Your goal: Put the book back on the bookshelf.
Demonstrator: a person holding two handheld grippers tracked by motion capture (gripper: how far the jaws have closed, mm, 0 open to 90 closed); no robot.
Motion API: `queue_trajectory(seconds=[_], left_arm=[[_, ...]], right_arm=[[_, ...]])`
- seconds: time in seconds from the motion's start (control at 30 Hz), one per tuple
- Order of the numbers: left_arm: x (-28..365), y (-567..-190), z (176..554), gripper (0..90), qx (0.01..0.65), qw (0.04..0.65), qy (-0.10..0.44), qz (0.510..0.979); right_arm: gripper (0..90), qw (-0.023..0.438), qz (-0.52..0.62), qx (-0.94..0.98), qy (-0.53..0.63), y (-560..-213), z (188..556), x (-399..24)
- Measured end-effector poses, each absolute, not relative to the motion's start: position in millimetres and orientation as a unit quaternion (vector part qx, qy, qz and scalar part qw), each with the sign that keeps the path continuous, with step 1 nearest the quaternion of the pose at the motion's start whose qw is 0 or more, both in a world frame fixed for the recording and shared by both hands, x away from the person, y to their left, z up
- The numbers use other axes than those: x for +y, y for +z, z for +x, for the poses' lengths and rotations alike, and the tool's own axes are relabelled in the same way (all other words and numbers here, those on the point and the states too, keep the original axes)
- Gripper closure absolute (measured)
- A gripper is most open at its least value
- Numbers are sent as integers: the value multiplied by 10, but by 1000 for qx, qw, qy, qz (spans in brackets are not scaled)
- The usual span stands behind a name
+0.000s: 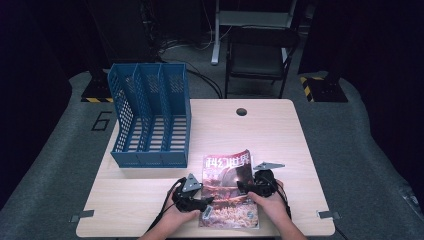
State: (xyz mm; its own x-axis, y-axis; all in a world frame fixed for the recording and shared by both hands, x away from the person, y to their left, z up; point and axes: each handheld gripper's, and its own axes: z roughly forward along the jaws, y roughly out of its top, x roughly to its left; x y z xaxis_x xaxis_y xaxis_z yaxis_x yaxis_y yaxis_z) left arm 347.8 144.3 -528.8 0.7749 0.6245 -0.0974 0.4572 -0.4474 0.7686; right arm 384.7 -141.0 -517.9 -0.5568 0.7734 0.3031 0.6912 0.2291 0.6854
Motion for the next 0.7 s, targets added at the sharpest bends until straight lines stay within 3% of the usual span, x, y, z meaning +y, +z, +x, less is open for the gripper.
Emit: queue_trajectory(seconds=[0.37,0.7], left_arm=[[1441,-5292,3478,325,322,419,102,843],[1444,-5292,3482,326,322,421,98,842]], right_arm=[[632,44,473,773,420,-5200,3844,-1435],[788,45,472,762,442,-5151,3814,-1453]])
